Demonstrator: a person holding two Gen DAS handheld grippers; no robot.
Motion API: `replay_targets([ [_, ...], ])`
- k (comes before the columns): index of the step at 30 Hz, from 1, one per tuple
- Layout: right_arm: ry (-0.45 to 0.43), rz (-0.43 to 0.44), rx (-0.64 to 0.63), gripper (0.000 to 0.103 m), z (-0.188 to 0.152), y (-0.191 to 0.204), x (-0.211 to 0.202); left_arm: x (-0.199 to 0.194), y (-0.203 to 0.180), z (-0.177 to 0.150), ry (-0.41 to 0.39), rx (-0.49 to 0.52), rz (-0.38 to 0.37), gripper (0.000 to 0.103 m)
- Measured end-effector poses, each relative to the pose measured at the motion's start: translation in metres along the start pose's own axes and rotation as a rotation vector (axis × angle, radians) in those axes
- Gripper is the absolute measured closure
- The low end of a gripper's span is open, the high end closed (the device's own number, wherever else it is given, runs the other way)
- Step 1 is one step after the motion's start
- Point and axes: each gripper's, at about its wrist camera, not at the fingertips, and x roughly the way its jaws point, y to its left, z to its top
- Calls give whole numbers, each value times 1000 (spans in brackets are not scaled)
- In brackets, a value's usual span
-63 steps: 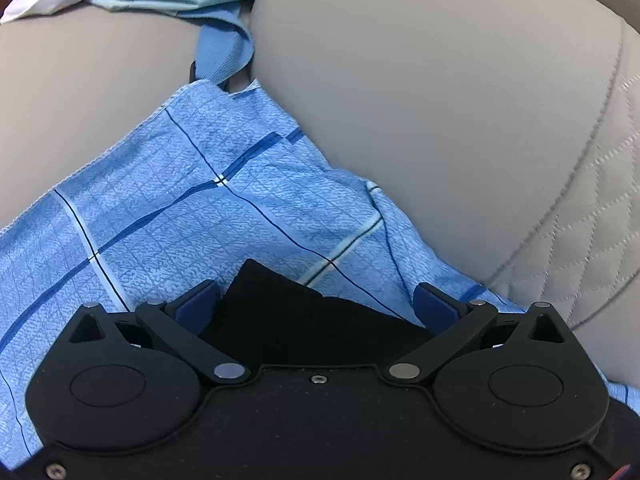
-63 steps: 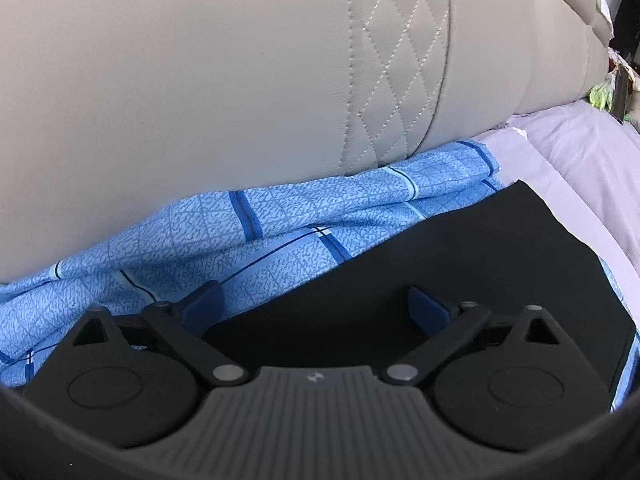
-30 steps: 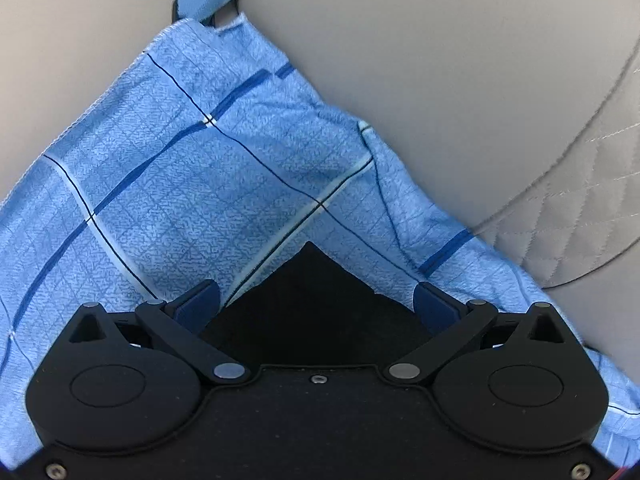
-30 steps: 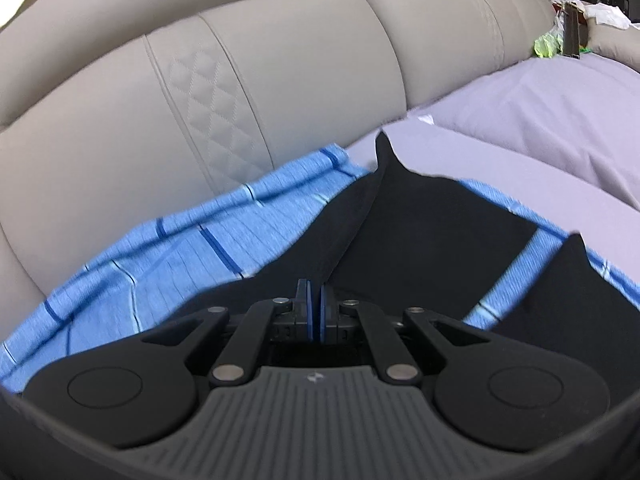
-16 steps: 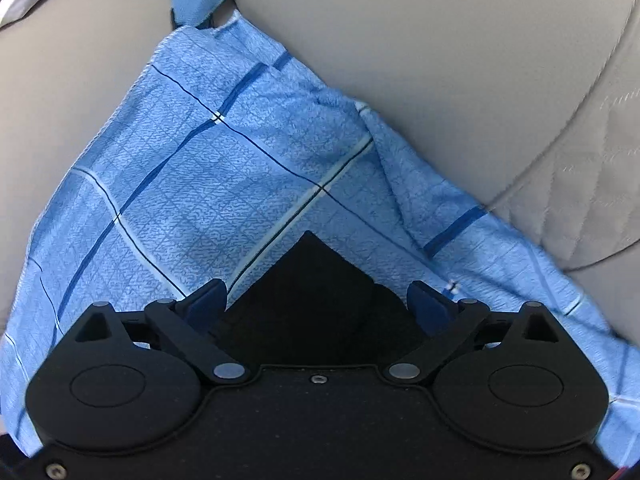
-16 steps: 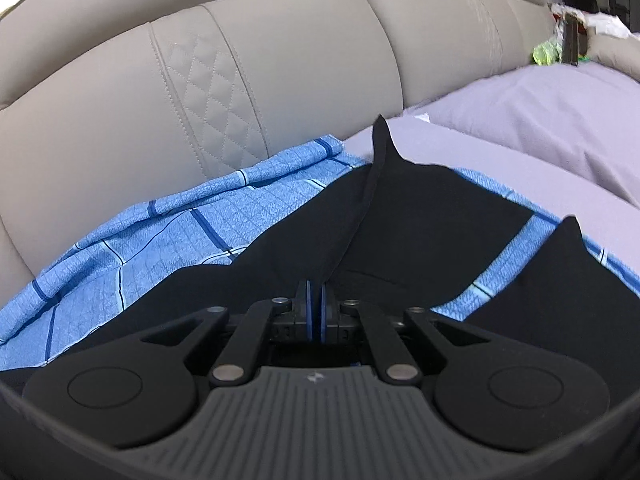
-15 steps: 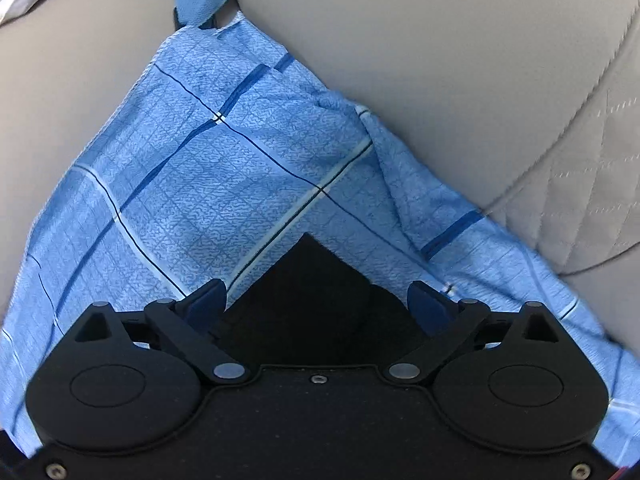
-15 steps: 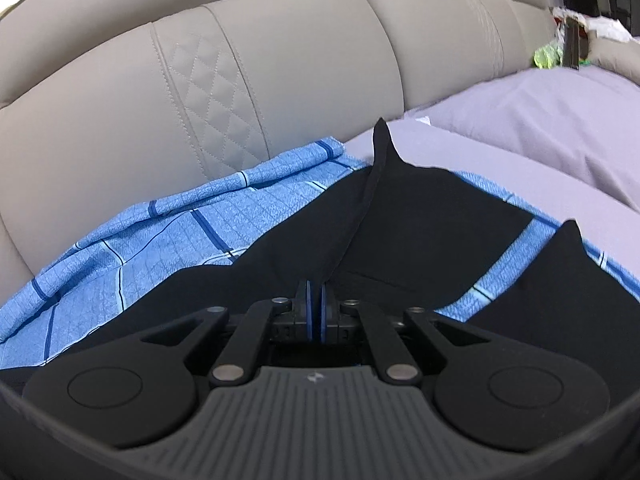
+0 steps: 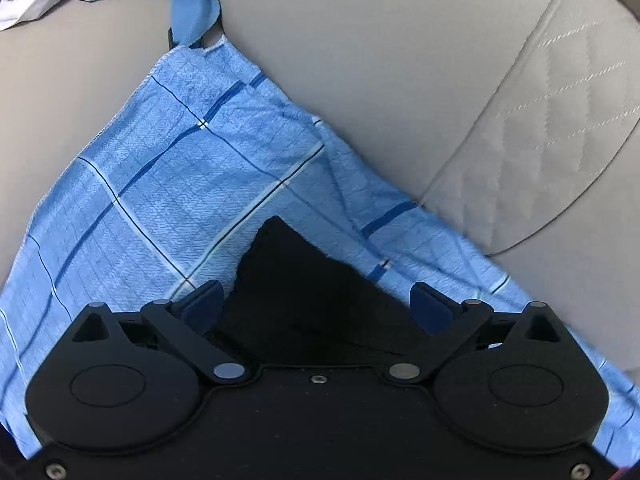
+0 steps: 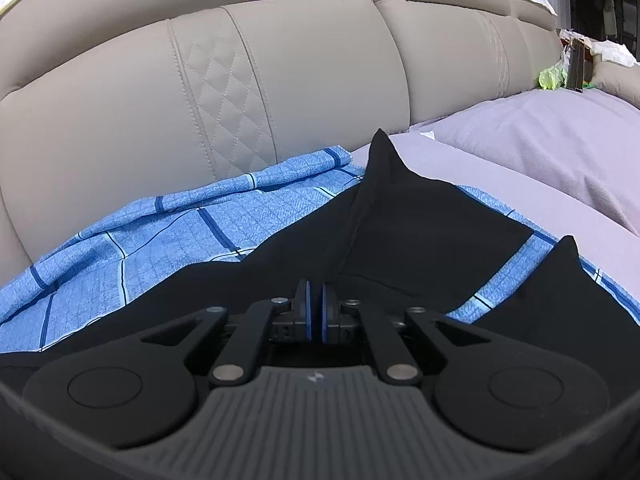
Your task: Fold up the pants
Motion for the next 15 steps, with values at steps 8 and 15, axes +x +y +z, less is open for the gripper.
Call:
replay_targets([
  [8,6,5,5,94,-2,-4,-2,43,-8,-8,90,-164,-16,0],
  [15,-2,11,13,94,-2,-6,-4,44,-41,-32,-18,2,136,8],
])
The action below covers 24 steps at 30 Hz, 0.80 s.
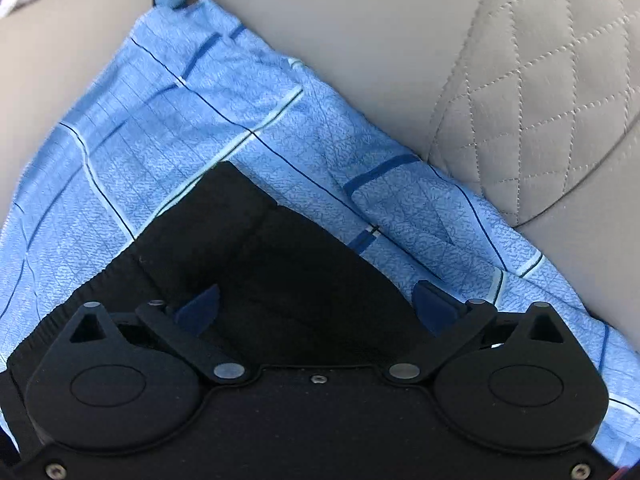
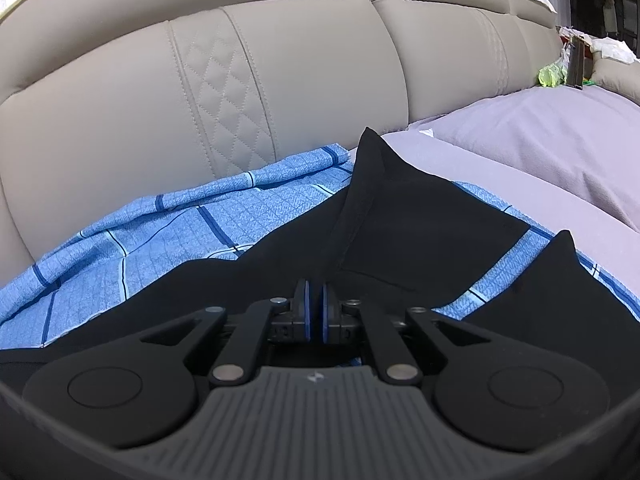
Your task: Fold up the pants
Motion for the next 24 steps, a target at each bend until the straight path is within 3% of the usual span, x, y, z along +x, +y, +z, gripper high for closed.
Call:
replay_targets([
  [1,-4,4,5,94,0,-1,-2,-4,-1,-4,-39,2,4,26],
  [2,-10,9,7,94,1,-3,-4,-12,-2,-9,-92,22,-20,73],
  [3,-15,12,8,95,2,-3,-7,-17,-2,-14,-119,38,-61,94],
  [4,-21,17,6,95,2,-4,-9,-22,0,-17,-126,31,-86,99],
  [9,-53,29,5,96,4,-7,-23,-54,23,-28,-247,58,-174,101],
  [14,-103,23,2,96,3,-12,-51,-94,85,-50,-347,48,-295,101],
  [18,-135,6,-29,96,-10,-18,-84,-125,145,-86,-479,38,-365,101],
  [21,-195,-70,-60,100,-19,-29,-117,-141,193,-121,-563,34,-396,101],
  [24,-239,-133,-5,100,-27,-54,-151,-140,223,-154,-574,105,-399,101],
])
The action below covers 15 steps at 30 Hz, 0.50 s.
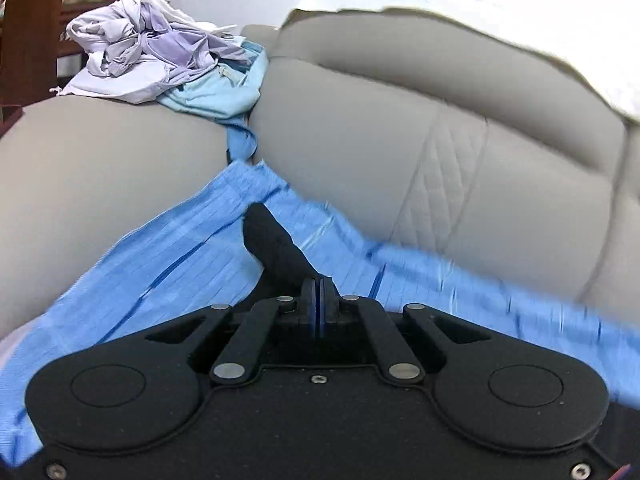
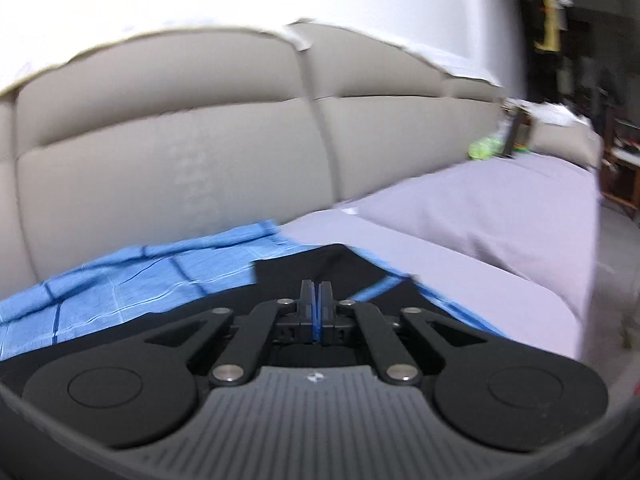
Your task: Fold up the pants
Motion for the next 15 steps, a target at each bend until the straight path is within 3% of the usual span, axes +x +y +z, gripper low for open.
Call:
replay_targets([
  [3,44,10,77,98,-8,-27,-11,-13,22,-24,43,4,-8,101],
  [6,85,47,109,76,-14,-39,-3,-13,42,-35,90,-29,1,101],
  [7,99,65,92,50,-15,-39,4,-12,47,-38,103,-40,3,101],
  [9,133,91,45,39,-16,-31,17,-11,53,-40,113,-51,5,101],
  [11,154,116,12,36,-14,-18,36,-10,52,-39,104,-36,11,101],
  [13,171,146,-17,21,-6,0,62,-7,48,-37,97,-17,16,101],
  [15,199,135,-65,17,2,22,94,-4,43,-33,88,2,25,101],
])
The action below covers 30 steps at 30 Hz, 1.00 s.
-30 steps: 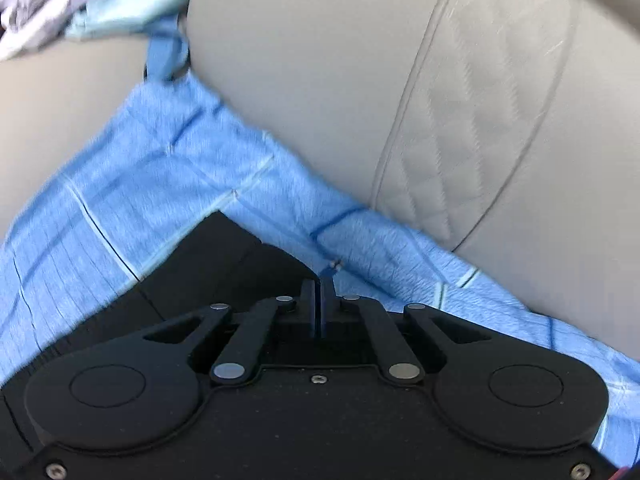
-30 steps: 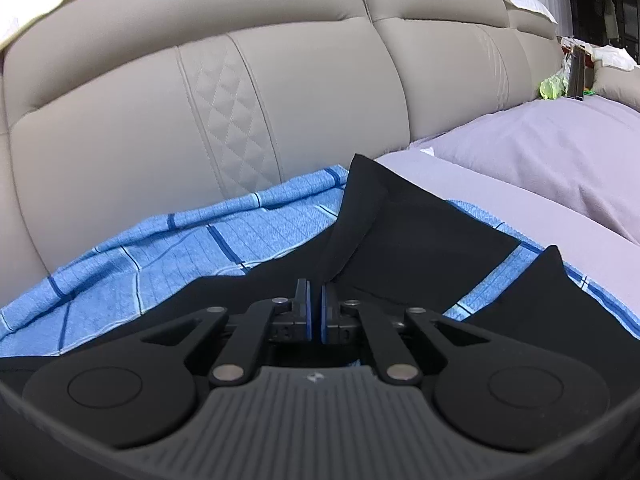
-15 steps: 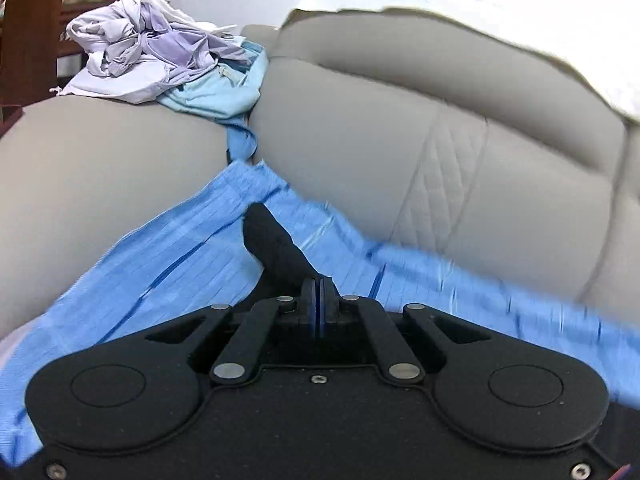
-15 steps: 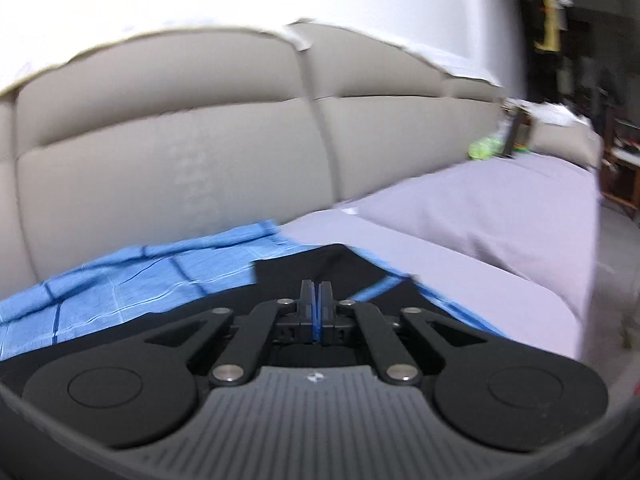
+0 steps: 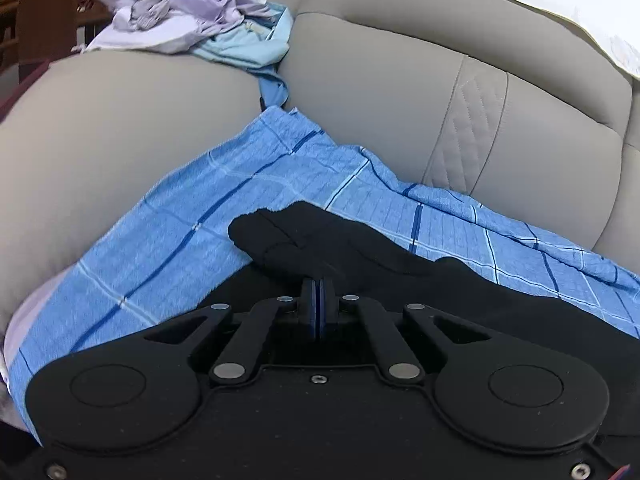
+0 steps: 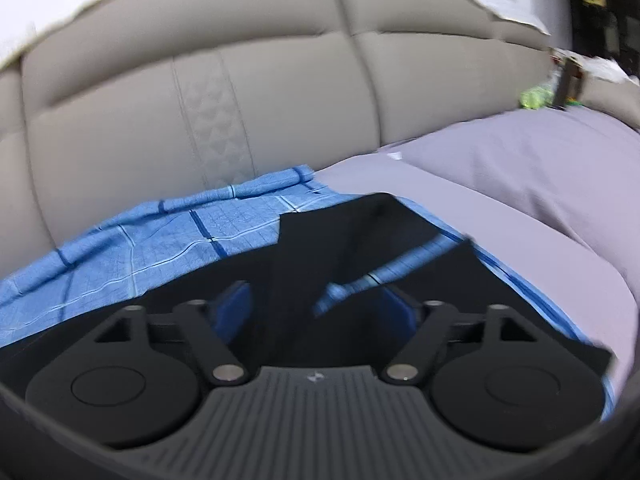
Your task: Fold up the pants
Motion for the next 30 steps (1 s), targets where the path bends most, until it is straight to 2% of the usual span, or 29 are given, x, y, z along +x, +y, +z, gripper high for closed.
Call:
replay_targets([
  [4,116,-126,-115,12,19,28,70,4,-3,5,2,9,8,101],
  [6,170,-141,-117,13,17,30,94,5,-4,7,4,8,9,101],
  [8,160,-106,-24,48,22,21,99,6,-4,9,10,1,2,101],
  [9,156,-95,17,97,26,17,97,6,-4,11,8,1,-1,101],
  [11,105,-156,33,97,36,13,84,2,-5,14,-8,2,-14,101],
  [15,-40,-140,68,97,44,-6,32,-19,-5,21,-62,9,-54,101],
  [17,-107,-119,122,97,37,-25,-5,-31,-2,21,-77,22,-72,101],
  [20,-156,-135,226,96,15,-55,-47,-43,6,16,-67,26,-93,101],
  [22,-158,-169,323,96,-11,-80,-67,-48,14,7,-46,31,-97,101],
  [24,-120,-189,384,96,-35,-100,-73,-46,20,-6,-16,48,-77,101],
  [28,-15,-229,435,94,-74,-120,-64,-33,32,-28,90,27,-43,102],
  [30,6,-253,458,92,-86,-122,-62,-31,32,-38,92,63,-14,102],
])
